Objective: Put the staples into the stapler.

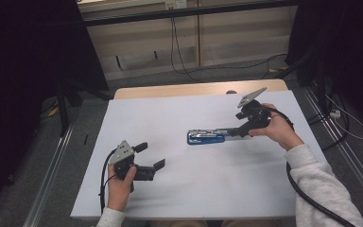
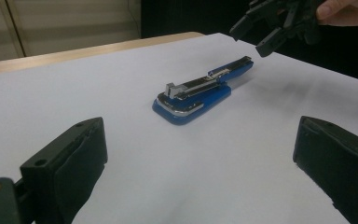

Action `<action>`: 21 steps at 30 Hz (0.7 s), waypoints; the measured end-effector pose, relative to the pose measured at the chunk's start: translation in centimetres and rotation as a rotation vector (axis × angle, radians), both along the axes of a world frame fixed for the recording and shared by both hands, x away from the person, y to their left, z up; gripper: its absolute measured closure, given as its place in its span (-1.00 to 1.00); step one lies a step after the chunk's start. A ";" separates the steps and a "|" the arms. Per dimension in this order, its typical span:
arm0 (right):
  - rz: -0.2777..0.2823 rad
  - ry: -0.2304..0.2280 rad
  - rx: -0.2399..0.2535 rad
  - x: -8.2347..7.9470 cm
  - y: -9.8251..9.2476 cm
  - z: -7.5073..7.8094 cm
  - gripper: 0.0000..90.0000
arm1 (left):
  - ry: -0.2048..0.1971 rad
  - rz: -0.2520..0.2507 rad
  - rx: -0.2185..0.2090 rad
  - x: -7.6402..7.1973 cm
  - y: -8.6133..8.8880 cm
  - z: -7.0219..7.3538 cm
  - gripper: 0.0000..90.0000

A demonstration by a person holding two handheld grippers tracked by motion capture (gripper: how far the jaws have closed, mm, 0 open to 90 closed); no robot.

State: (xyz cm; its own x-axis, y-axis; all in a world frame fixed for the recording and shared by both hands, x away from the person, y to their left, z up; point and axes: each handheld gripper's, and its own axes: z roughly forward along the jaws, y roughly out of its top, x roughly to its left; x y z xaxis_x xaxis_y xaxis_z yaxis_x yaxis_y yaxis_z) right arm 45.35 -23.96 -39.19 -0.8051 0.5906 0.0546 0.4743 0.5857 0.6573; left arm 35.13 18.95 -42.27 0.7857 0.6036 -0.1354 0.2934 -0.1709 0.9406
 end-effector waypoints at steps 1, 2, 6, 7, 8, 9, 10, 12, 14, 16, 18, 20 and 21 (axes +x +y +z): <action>-0.012 0.005 0.003 -0.1 -0.2 0.0 -0.70 | 0.000 0.000 0.000 0.0 0.0 0.0 -0.94; -0.020 0.004 0.005 -0.2 -0.4 0.0 -0.70 | -0.003 -0.002 0.003 0.1 -0.1 0.0 -0.94; -0.036 -0.005 0.024 -0.5 -1.0 0.0 -0.70 | -0.006 -0.002 0.007 0.6 -0.9 0.0 -0.94; -0.041 -0.004 0.022 -0.6 -1.2 -0.1 -0.71 | -0.004 -0.001 -0.001 0.8 -1.1 0.0 -0.94; -0.043 -0.007 0.015 -0.7 -1.3 -0.1 -0.71 | -0.008 -0.001 -0.007 0.9 -1.3 -0.1 -0.94; -0.059 -0.007 0.021 -1.0 -1.8 -0.2 -0.72 | -0.004 -0.008 -0.007 1.1 -1.5 -0.1 -0.94; -0.068 -0.011 0.028 -1.1 -2.0 -0.2 -0.72 | 0.004 -0.007 -0.003 1.3 -1.8 -0.2 -0.94; -0.069 -0.015 0.037 -1.4 -2.5 -0.4 -0.72 | 0.006 -0.006 0.017 1.6 -2.3 -0.2 -0.94; -0.075 -0.005 0.042 -1.5 -2.8 -0.5 -0.72 | 0.007 -0.013 0.016 1.8 -2.8 -0.2 -0.94; -0.088 -0.011 0.035 -1.8 -3.6 -0.9 -0.72 | 0.010 -0.018 0.014 2.1 -3.2 -0.2 -0.94; -0.094 -0.005 0.034 -1.9 -3.8 -0.9 -0.72 | 0.016 -0.022 -0.001 2.3 -3.6 -0.3 -0.94; -0.109 -0.004 0.040 -2.1 -4.3 -1.1 -0.73 | 0.029 -0.031 -0.001 2.7 -4.0 -0.4 -0.95; -0.113 -0.005 0.044 -2.1 -4.4 -1.1 -0.73 | 0.036 -0.020 0.011 2.9 -4.3 -0.4 -0.95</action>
